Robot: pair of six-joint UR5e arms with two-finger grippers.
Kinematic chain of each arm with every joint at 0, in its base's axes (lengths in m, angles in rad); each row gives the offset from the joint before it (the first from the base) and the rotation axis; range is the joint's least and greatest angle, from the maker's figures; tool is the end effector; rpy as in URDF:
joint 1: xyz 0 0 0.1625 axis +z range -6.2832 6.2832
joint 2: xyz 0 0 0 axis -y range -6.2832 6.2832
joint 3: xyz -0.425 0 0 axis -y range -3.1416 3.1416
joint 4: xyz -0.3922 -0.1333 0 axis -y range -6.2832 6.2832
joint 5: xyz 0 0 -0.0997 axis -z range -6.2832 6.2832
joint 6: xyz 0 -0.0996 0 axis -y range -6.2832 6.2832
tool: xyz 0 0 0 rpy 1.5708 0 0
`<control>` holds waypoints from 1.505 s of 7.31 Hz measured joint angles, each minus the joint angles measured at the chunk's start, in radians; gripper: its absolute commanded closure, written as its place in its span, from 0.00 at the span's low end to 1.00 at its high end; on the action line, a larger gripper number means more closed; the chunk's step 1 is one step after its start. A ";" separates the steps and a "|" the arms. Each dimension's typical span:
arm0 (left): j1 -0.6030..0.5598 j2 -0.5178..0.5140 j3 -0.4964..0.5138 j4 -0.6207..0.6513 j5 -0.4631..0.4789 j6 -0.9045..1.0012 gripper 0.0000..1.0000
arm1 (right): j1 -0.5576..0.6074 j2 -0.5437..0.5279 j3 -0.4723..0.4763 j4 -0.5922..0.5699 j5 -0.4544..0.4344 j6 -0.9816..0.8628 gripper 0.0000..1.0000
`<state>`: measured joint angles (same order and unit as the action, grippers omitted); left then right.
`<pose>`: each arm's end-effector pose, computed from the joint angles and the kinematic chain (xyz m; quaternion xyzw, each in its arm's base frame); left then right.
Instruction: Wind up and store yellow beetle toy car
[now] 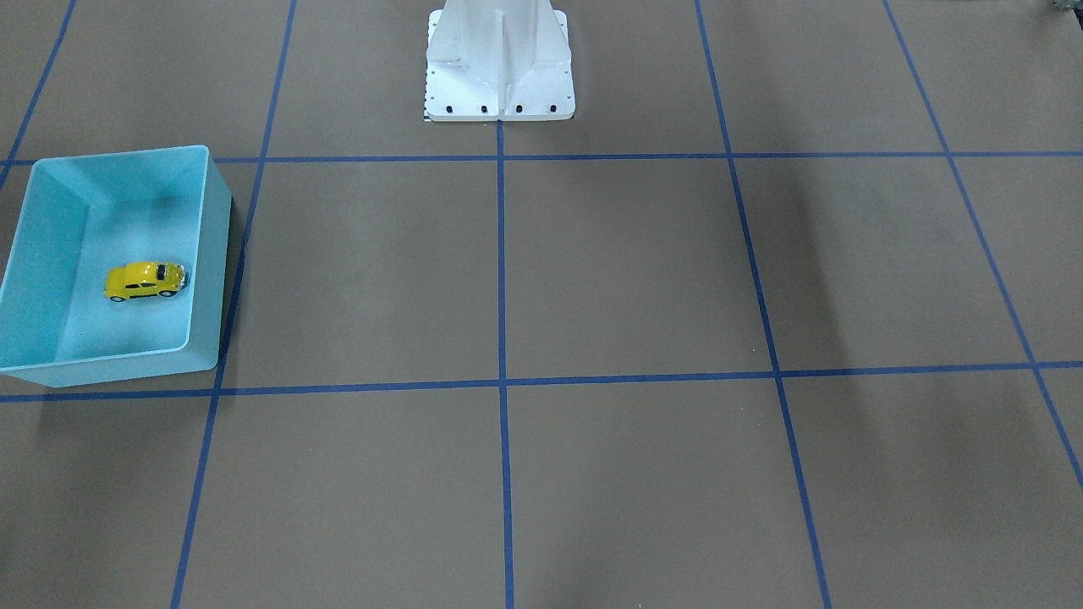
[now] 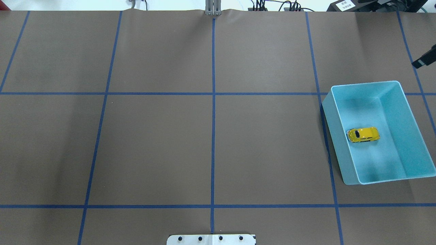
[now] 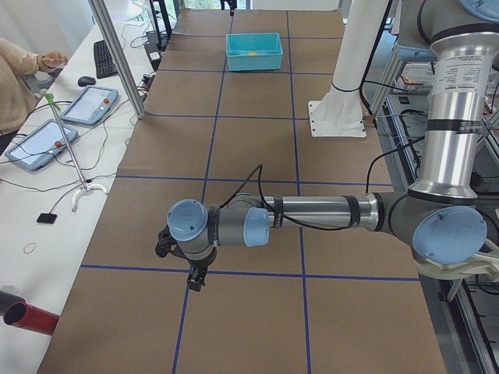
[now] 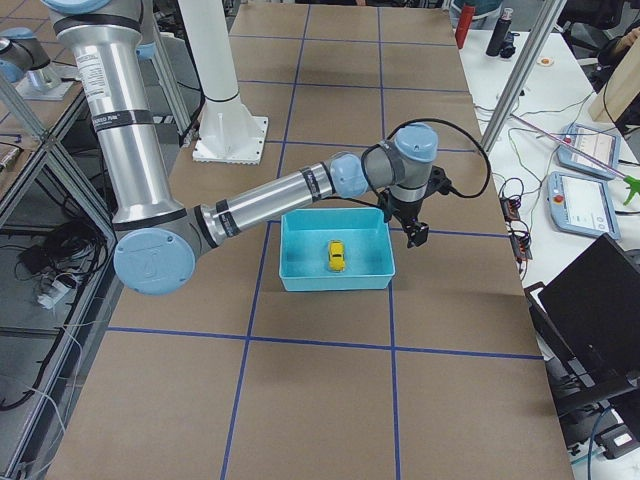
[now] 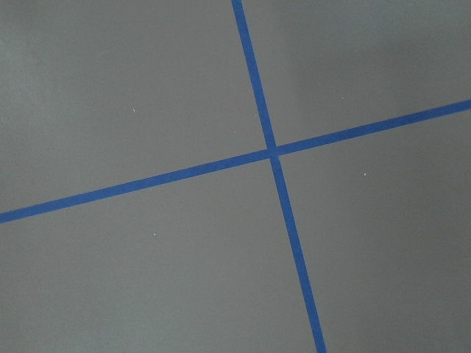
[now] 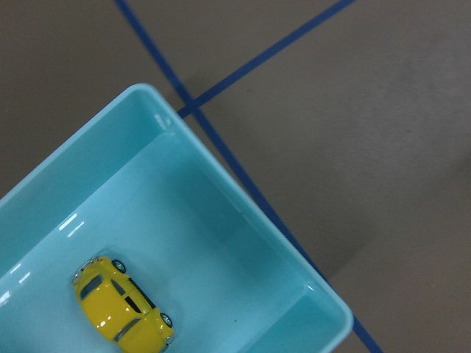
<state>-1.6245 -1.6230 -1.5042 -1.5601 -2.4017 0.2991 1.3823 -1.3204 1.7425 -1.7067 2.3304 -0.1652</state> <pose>-0.0872 -0.5084 0.6622 0.0595 0.3993 0.1069 0.9086 -0.0450 -0.5810 0.4547 0.1282 -0.3685 -0.2138 0.8956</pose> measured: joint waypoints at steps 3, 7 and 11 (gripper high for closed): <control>0.000 0.000 -0.001 0.000 -0.002 0.000 0.00 | 0.120 -0.005 -0.164 -0.002 0.005 0.182 0.00; 0.000 0.000 -0.002 0.000 -0.002 0.000 0.00 | 0.200 -0.243 -0.077 0.014 0.069 0.172 0.00; 0.001 0.000 -0.001 0.000 -0.002 0.000 0.00 | 0.203 -0.298 -0.024 0.016 0.035 0.168 0.00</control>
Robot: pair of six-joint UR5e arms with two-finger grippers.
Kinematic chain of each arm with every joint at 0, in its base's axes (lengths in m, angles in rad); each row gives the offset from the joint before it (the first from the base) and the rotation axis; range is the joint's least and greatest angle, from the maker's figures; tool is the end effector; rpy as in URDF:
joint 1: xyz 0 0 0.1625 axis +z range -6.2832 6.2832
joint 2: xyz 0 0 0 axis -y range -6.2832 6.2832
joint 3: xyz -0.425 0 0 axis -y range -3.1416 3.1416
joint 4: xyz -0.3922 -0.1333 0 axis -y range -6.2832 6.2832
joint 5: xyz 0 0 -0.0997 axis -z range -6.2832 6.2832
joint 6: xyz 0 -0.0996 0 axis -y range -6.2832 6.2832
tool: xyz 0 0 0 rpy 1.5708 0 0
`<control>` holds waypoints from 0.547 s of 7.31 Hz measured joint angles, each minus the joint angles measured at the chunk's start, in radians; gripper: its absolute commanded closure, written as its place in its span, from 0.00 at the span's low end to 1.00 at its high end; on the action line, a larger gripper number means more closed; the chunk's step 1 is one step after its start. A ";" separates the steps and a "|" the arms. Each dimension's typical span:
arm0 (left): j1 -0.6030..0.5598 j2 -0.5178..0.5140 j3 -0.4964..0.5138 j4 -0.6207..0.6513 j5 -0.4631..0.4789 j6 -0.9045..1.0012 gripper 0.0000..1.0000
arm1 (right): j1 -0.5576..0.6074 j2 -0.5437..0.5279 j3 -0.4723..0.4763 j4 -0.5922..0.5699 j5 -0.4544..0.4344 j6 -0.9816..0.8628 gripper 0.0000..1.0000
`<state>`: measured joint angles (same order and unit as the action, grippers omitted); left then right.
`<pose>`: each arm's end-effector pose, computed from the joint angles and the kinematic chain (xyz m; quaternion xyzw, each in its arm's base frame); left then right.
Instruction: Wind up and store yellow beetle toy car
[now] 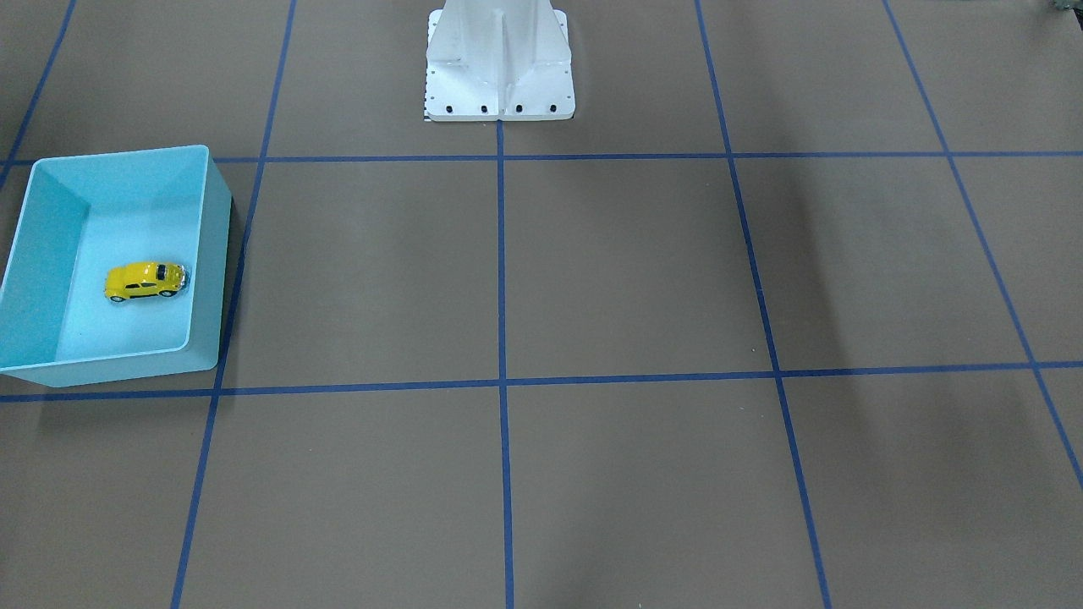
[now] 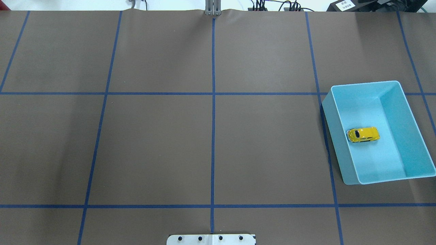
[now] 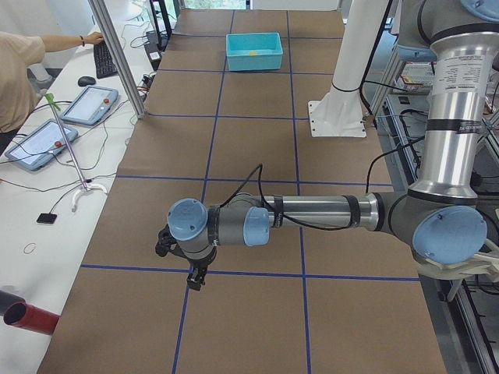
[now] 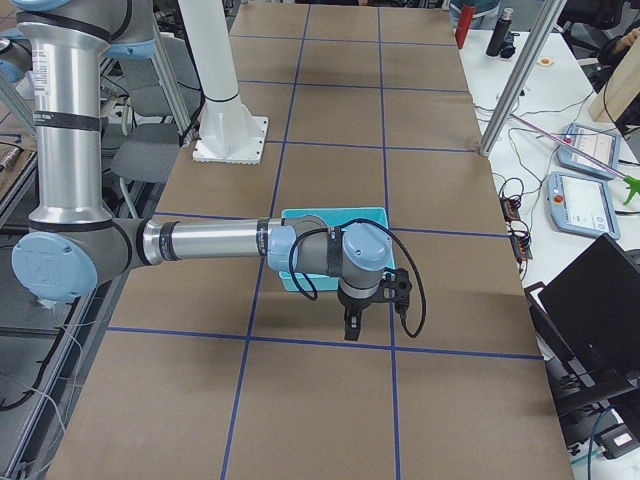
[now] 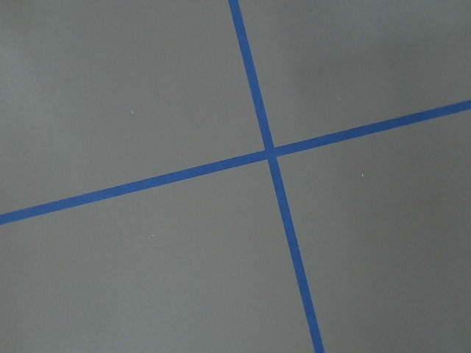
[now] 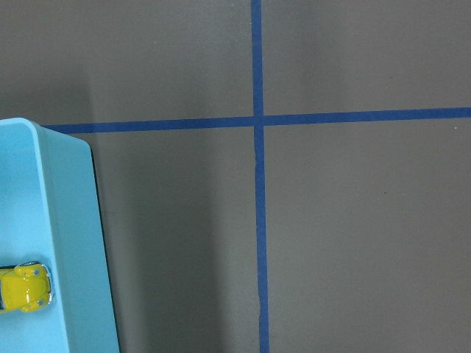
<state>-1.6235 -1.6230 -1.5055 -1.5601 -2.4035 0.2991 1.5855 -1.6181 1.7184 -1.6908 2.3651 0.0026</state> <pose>-0.0865 -0.5086 0.6614 0.0601 0.4001 0.1076 0.9082 0.0691 -0.4675 0.6195 -0.0067 -0.3868 0.0118 0.9221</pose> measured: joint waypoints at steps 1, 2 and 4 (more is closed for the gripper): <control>0.000 0.000 0.000 0.000 0.001 0.000 0.00 | 0.000 0.000 0.009 -0.001 -0.011 0.001 0.00; 0.000 0.000 0.001 0.000 0.001 -0.001 0.00 | -0.001 0.000 0.013 -0.001 -0.016 0.001 0.00; 0.001 0.000 0.009 0.002 0.003 -0.002 0.00 | -0.001 -0.006 0.021 -0.001 -0.018 0.002 0.00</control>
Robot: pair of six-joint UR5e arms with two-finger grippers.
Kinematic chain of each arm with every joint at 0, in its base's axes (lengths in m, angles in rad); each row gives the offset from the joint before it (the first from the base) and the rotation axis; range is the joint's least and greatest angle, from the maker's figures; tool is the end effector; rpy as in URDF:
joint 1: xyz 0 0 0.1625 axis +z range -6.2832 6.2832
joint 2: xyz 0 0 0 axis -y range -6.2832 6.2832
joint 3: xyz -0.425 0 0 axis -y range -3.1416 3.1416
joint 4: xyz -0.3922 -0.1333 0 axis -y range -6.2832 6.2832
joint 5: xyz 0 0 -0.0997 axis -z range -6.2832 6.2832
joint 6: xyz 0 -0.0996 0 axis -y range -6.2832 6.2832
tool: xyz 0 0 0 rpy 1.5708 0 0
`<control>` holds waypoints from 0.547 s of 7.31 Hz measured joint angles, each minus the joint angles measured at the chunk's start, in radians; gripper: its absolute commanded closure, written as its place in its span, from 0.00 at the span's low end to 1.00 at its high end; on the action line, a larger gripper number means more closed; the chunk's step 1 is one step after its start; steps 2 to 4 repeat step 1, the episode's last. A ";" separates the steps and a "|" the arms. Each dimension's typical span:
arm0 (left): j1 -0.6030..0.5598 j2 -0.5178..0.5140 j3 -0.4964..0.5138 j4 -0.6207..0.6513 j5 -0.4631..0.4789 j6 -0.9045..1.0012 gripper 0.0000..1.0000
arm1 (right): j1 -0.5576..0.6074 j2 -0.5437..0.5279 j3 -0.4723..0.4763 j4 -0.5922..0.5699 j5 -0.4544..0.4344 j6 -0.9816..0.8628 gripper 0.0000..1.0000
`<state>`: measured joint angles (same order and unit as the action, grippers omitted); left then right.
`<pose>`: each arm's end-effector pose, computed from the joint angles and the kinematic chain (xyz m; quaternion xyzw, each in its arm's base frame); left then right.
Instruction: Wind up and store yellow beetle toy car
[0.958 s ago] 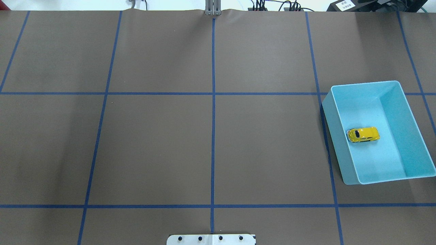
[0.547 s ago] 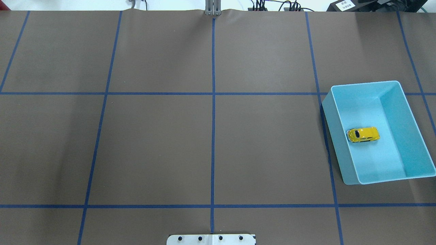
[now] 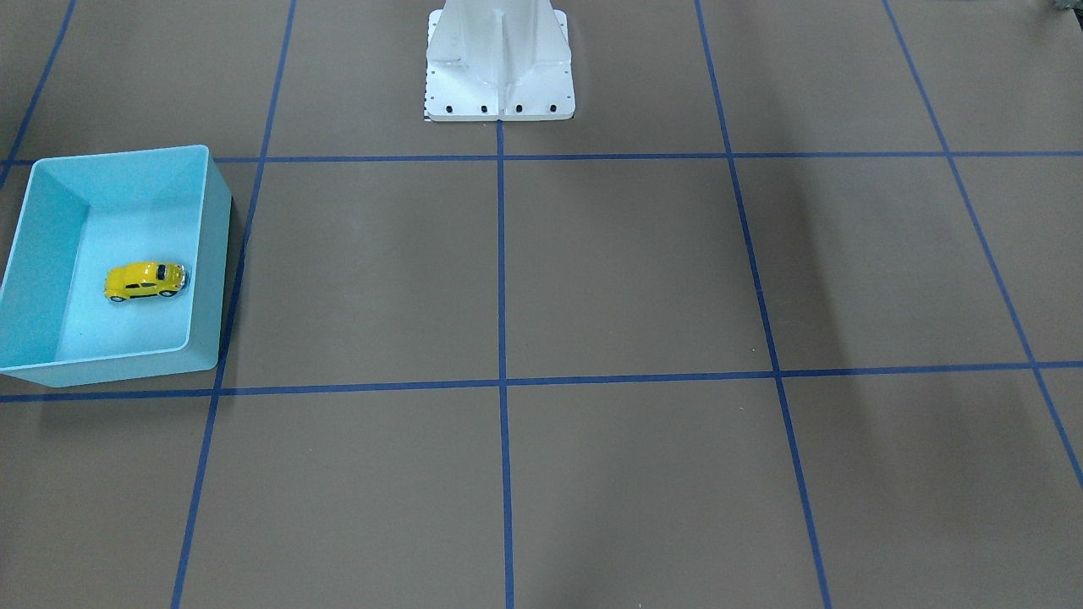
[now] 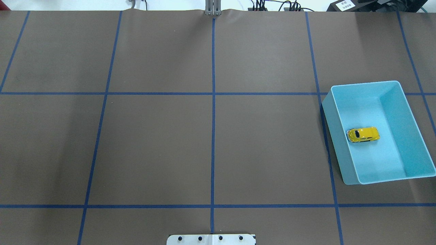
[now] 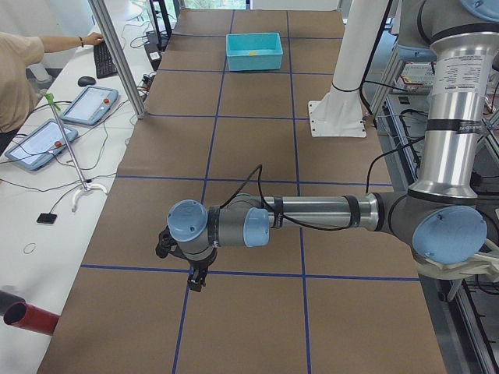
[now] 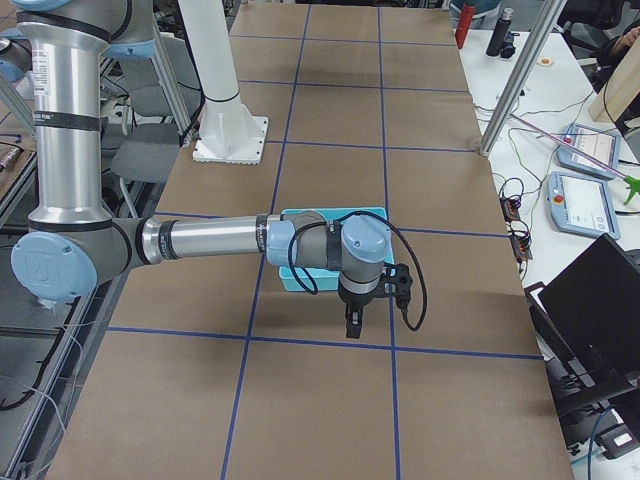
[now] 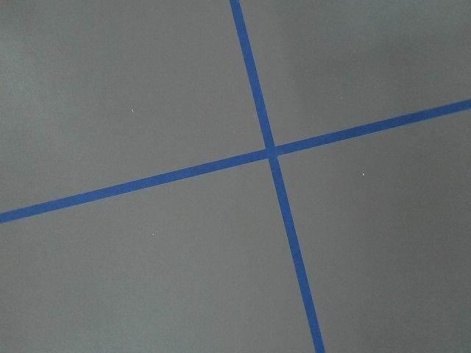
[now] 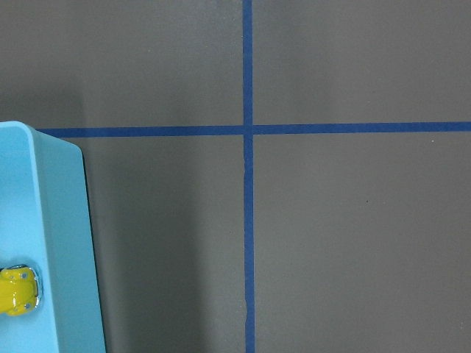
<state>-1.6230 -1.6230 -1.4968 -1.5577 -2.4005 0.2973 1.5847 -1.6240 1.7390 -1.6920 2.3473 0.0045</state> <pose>-0.0864 -0.5078 0.6661 0.0543 0.3996 0.1049 0.9090 0.0700 -0.4653 0.6136 -0.0011 -0.3786 0.0097 0.9255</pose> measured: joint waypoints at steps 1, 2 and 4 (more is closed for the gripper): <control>0.000 0.000 0.005 0.000 0.001 0.000 0.00 | 0.000 -0.002 0.001 0.000 0.000 0.000 0.00; 0.000 0.000 0.005 0.000 0.001 0.000 0.00 | 0.000 -0.002 0.001 0.000 0.000 0.000 0.00; 0.000 0.000 0.005 0.000 0.001 0.000 0.00 | 0.000 -0.002 0.001 0.000 0.000 0.000 0.00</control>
